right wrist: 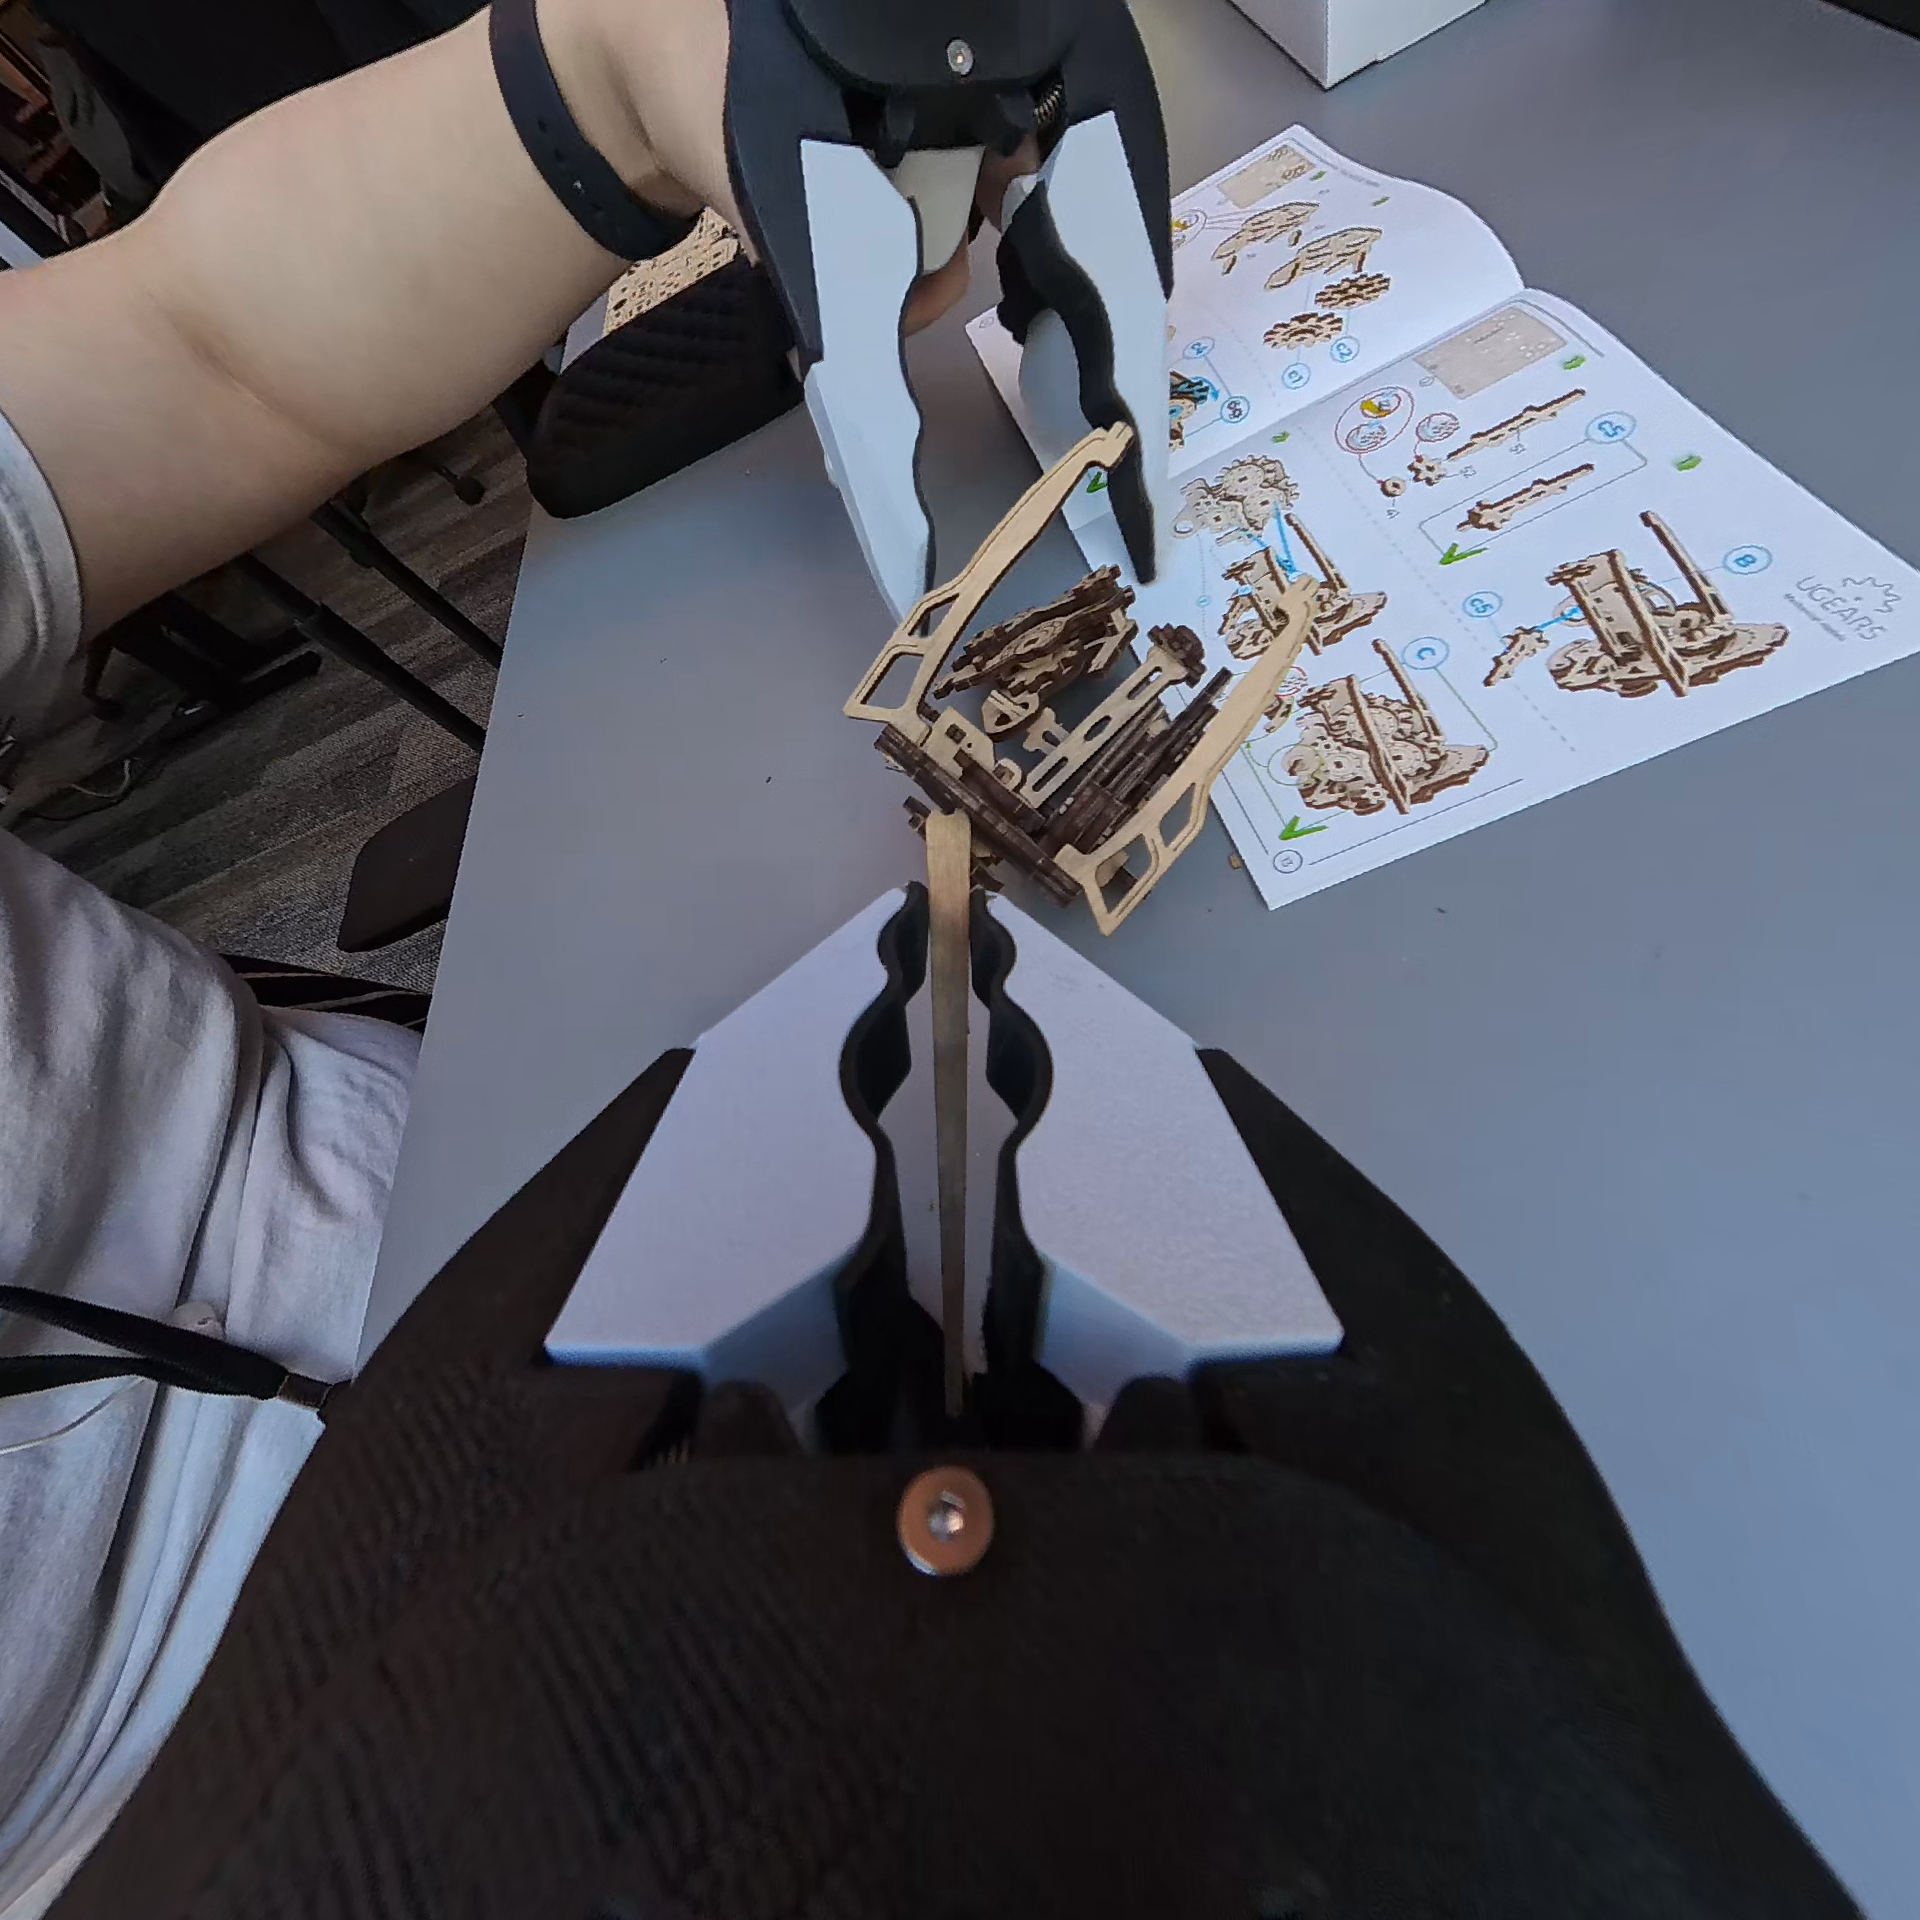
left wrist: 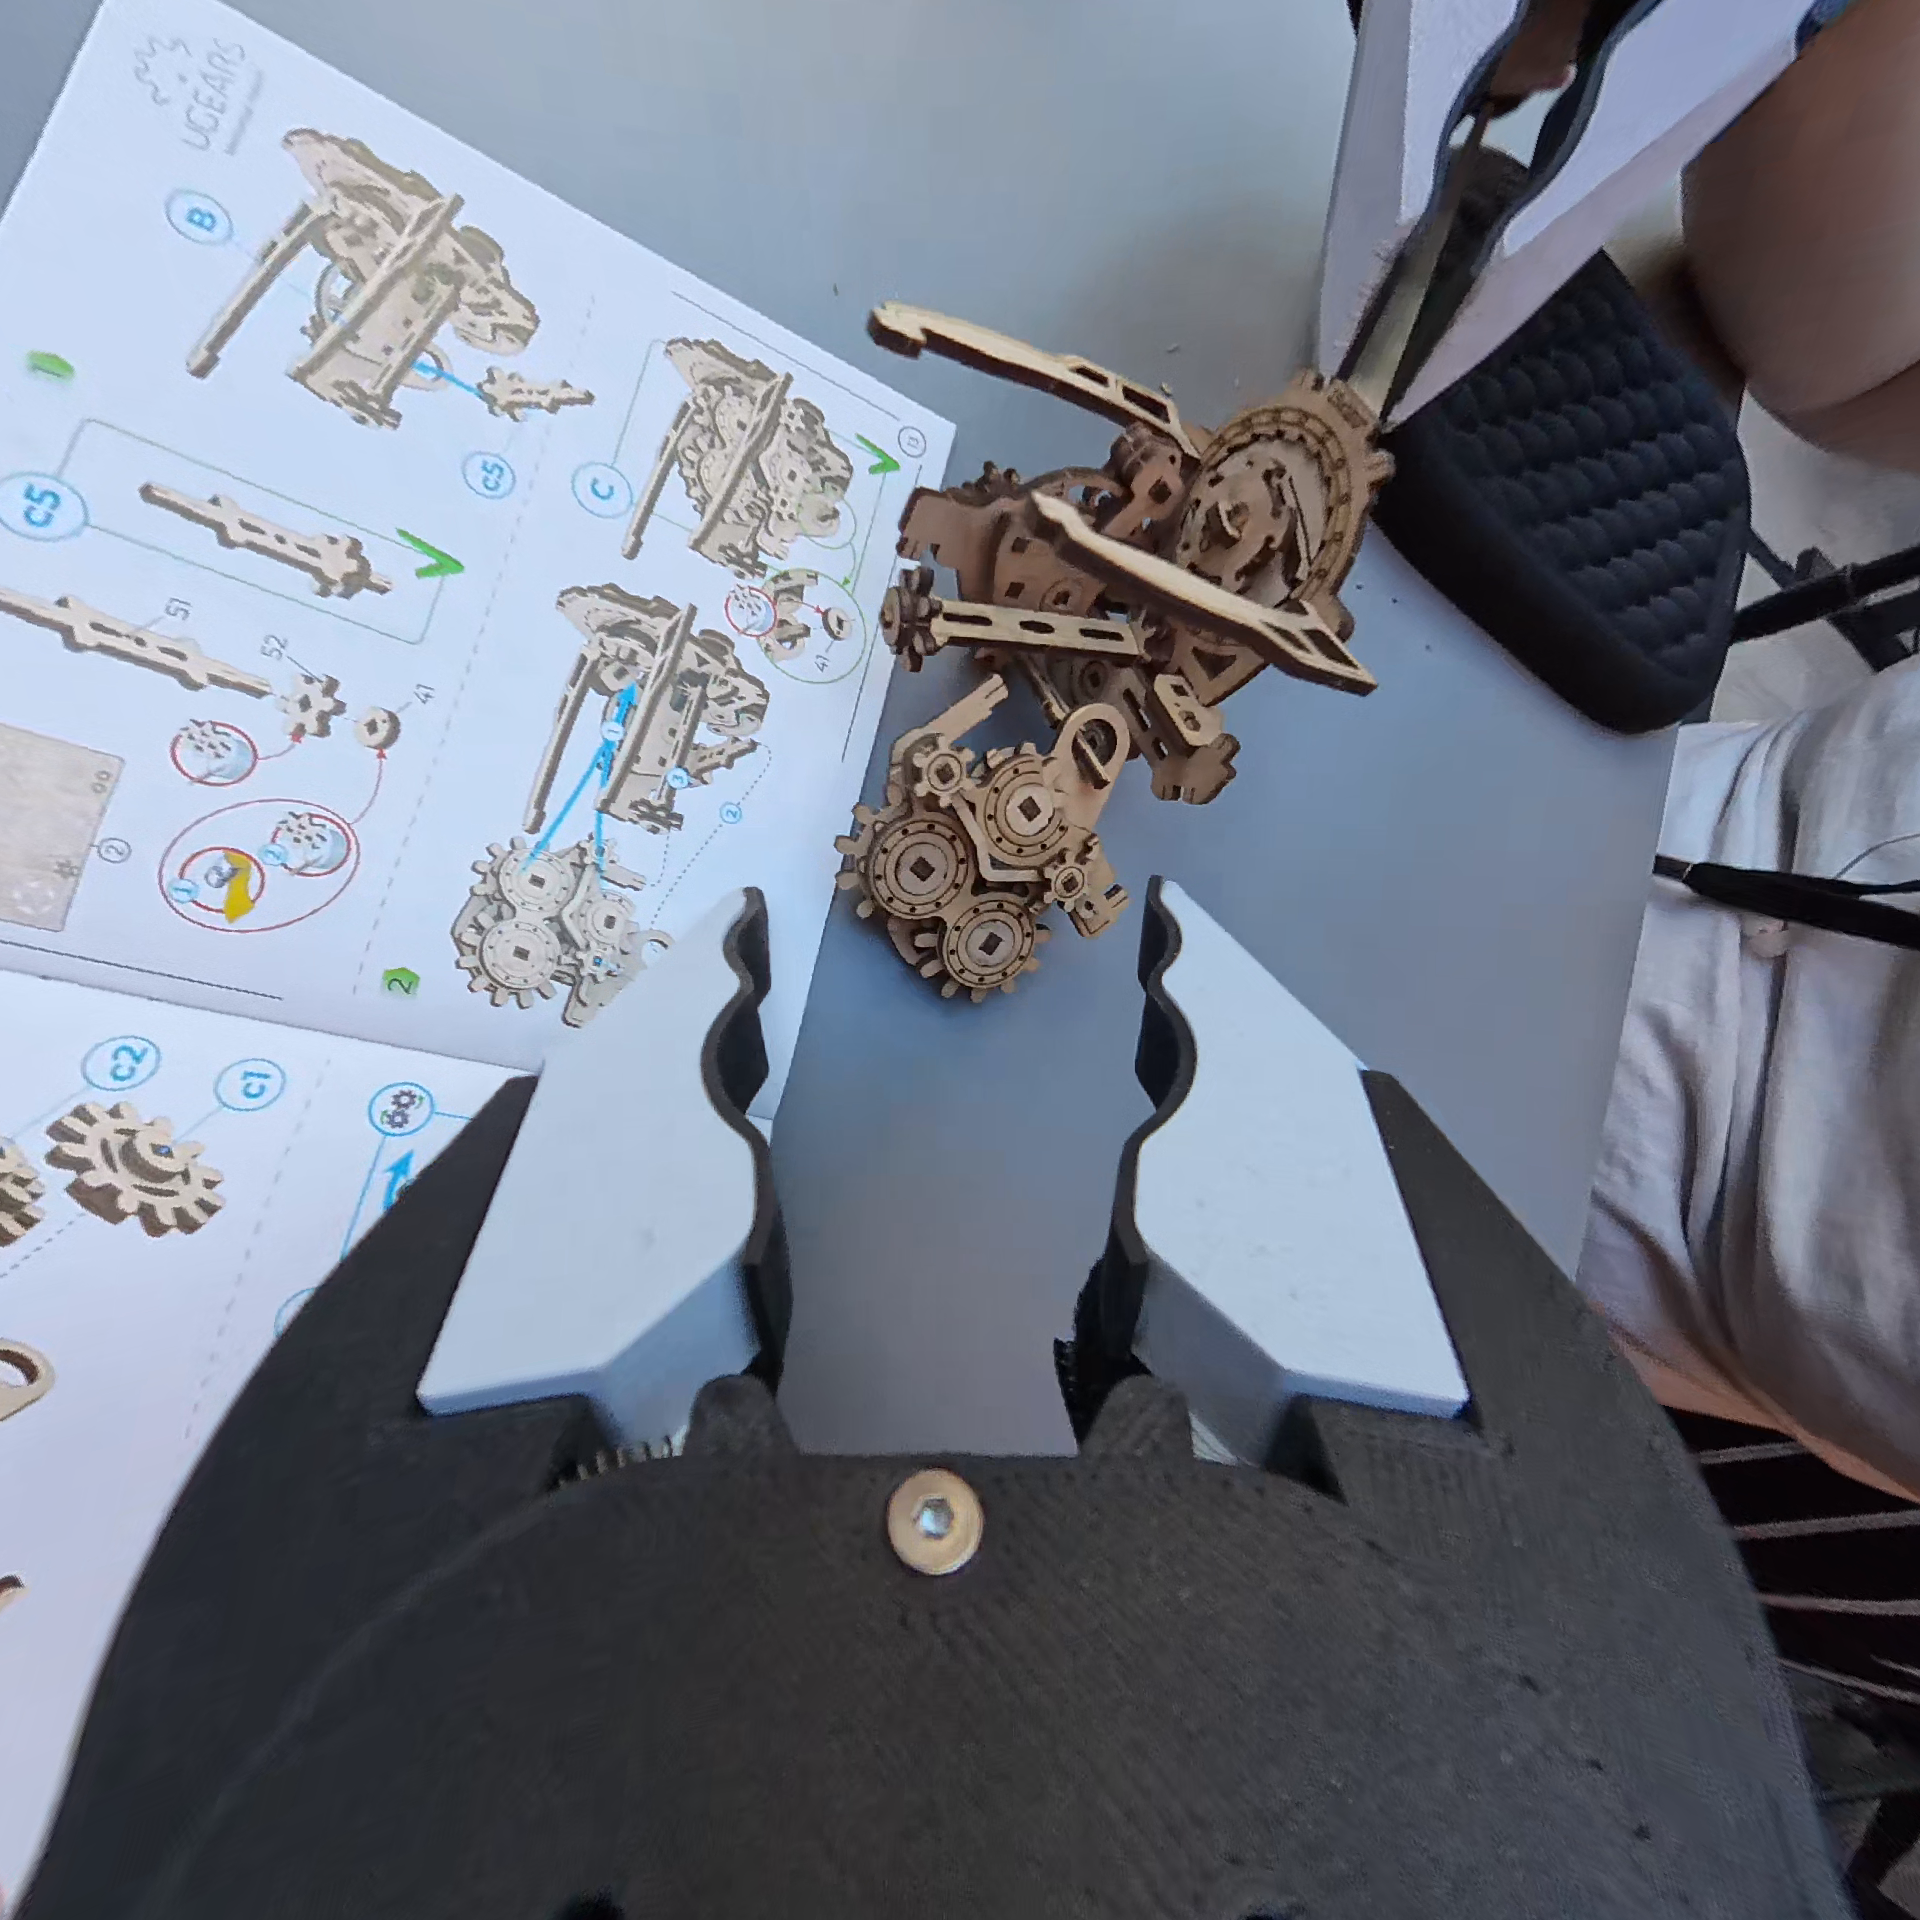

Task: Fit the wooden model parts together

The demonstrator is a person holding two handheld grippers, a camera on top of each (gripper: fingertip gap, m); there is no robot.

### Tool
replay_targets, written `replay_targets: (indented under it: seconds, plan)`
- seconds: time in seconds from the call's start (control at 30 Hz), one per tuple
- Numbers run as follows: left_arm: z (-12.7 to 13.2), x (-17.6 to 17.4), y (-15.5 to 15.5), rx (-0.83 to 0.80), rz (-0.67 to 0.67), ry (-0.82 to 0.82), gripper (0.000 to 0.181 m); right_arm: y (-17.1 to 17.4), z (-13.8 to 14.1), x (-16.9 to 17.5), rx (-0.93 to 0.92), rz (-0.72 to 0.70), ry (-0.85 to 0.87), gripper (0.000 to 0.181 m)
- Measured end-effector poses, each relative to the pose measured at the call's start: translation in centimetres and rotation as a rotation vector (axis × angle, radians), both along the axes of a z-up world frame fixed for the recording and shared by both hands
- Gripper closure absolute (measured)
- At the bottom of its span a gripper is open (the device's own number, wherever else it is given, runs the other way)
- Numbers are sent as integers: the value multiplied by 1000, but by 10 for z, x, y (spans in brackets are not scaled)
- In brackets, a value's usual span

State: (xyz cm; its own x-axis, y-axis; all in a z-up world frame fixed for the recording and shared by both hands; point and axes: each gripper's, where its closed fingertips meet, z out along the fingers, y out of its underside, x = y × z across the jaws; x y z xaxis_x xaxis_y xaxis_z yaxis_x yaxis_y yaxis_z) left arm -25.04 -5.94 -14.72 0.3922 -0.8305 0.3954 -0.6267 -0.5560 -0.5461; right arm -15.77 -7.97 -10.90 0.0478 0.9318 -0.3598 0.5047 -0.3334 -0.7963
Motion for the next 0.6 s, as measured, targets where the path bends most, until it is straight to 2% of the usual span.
replay_targets:
  seconds: [0.13, 0.37, 0.47, 0.53, 0.6]
  plan:
    - [-3, 0, 2, 34, 16, 32, 111, 0, 0, 0, 2, 1, -1, 176]
    - [-11, 5, 5, 159, 44, 195, 103, 0, 0, 0, 3, -1, 0, 176]
    - [-16, 4, 7, 246, 36, 301, 109, 0, 0, -1, 4, -4, 1, 176]
    - [-18, 3, 8, 332, 15, 358, 122, 1, 0, 0, 10, -6, -2, 176]
    - [-17, 5, 8, 385, 1, 375, 122, 1, 0, 1, 16, -7, -6, 176]
